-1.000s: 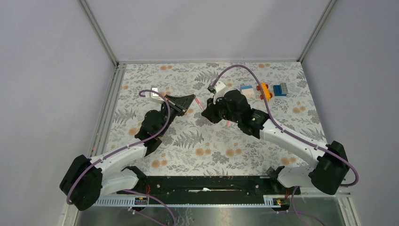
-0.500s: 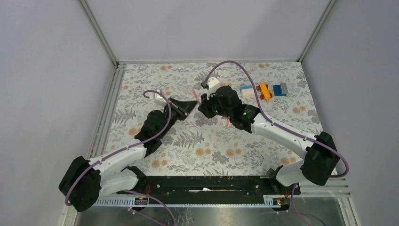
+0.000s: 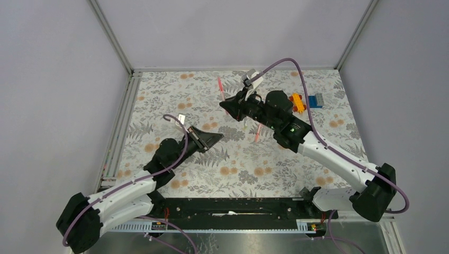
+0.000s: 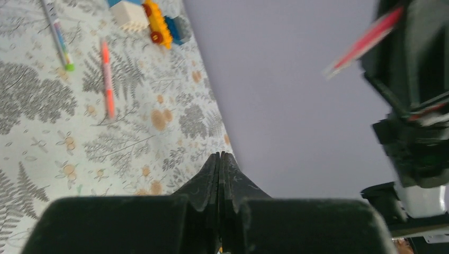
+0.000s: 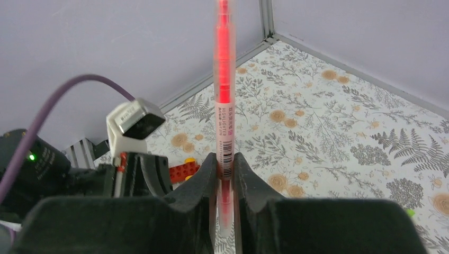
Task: Insert the pens into the pen caps
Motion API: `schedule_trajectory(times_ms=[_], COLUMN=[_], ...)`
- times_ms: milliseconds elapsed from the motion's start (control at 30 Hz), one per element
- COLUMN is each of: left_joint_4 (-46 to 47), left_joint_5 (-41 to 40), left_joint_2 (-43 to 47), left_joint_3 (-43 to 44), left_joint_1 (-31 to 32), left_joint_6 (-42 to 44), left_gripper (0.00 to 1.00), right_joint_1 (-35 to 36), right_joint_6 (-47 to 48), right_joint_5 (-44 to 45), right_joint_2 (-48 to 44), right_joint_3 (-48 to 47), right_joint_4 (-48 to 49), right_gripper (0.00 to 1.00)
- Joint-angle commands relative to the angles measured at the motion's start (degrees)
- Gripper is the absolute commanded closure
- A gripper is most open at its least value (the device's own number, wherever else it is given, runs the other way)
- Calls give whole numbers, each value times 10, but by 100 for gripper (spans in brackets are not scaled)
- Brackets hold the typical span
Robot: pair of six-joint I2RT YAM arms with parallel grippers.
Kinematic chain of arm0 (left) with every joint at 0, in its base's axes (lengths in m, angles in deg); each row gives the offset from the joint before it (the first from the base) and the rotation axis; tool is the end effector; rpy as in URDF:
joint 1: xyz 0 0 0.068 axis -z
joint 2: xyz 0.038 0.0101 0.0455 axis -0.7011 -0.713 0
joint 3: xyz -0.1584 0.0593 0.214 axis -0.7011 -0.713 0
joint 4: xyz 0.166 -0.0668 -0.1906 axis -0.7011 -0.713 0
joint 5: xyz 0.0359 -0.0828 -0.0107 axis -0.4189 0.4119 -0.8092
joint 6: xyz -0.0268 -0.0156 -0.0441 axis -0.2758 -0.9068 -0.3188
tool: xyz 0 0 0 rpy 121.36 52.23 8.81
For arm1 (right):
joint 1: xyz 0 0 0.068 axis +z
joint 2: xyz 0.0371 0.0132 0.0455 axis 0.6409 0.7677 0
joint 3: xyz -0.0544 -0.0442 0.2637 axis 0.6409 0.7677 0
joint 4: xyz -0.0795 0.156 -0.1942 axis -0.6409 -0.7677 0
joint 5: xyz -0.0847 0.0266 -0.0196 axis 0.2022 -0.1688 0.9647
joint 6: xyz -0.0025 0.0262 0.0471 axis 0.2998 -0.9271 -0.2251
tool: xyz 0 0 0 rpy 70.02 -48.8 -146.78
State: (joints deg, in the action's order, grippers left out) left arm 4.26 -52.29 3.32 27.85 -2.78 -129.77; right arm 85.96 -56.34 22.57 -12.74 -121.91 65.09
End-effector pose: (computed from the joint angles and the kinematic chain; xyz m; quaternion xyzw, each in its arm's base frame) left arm 0.1493 -0.1373 0.2396 -0.1134 0.7014 -0.5818 0.3959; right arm 0.2103 0.2264 0.3982 -0.2694 0.6237 0.3834 0.6257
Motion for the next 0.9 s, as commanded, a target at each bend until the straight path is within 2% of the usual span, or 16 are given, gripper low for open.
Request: schedule_trajectory(times_ms=[0, 67, 167, 233, 300, 367, 533, 867], left_joint_4=[10, 2, -8, -15, -22, -31, -24, 34], left_joint_5=[8, 18, 39, 51, 69, 92, 156, 225], left_joint_2=[56, 81, 121, 145, 163, 172, 161, 86], left_joint_3=[-2, 2, 16, 31, 52, 80, 142, 197], left_joint_1=[0, 0, -1, 0, 0, 0, 0, 0], left_joint_6=[50, 77, 121, 153, 191, 223, 265, 252], left_gripper=[96, 84, 51, 34, 22, 15, 18, 38], right_joint_1=[0, -1, -1, 0, -1, -1, -1, -1], right_joint_6=[-4, -3, -6, -11, -19, -29, -52, -85], right_joint_5=[-10, -12, -40, -76, -114, -153, -244, -331], right_joint_2=[-60, -84, -121, -144, -167, -188, -219, -219], right_joint_3=[33, 47, 76, 97, 117, 136, 163, 182], right_joint_4=[14, -4, -28, -39, -47, -55, -55, -21], right_gripper=[100, 100, 100, 100, 100, 100, 100, 100])
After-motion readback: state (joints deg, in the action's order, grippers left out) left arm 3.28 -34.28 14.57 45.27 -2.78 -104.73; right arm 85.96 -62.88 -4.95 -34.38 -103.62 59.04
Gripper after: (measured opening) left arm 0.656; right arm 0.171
